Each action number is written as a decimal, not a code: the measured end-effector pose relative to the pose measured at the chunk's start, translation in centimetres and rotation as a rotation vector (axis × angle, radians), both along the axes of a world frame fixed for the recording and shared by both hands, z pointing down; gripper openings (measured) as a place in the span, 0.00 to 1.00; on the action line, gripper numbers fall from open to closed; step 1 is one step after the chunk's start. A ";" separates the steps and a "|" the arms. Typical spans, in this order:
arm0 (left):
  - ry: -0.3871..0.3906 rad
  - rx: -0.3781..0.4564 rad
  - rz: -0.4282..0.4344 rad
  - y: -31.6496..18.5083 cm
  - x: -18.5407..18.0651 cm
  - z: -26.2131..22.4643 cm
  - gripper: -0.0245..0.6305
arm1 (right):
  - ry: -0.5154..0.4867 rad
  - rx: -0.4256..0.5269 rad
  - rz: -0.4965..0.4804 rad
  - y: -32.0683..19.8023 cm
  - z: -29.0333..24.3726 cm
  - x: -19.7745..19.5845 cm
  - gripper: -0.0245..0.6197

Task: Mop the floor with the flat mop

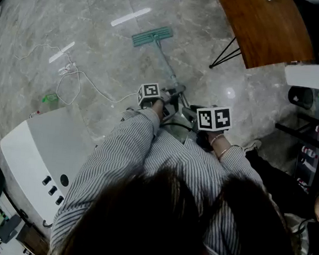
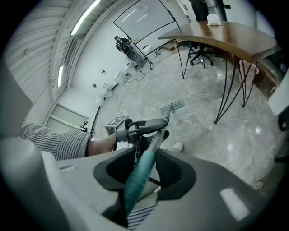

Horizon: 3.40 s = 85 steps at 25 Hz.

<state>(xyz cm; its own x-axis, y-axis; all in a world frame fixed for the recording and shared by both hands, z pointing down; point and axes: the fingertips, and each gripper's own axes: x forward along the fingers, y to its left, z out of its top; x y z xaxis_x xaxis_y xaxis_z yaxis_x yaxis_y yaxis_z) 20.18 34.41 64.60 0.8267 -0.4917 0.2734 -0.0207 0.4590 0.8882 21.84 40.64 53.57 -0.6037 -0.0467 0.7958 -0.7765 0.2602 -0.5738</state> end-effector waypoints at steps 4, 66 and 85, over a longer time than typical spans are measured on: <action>-0.011 0.003 0.014 0.1 -0.2 -0.2 0.30 | -0.008 -0.006 0.005 0.1 0.1 -0.2 0.27; 0.095 -0.020 -0.012 -65.0 -39.9 1.6 0.29 | -0.021 0.024 -0.022 -65.6 3.3 -40.7 0.24; -0.015 -0.015 -0.119 -80.2 -49.3 6.7 0.27 | 0.107 0.103 0.086 -80.0 7.6 -48.9 0.21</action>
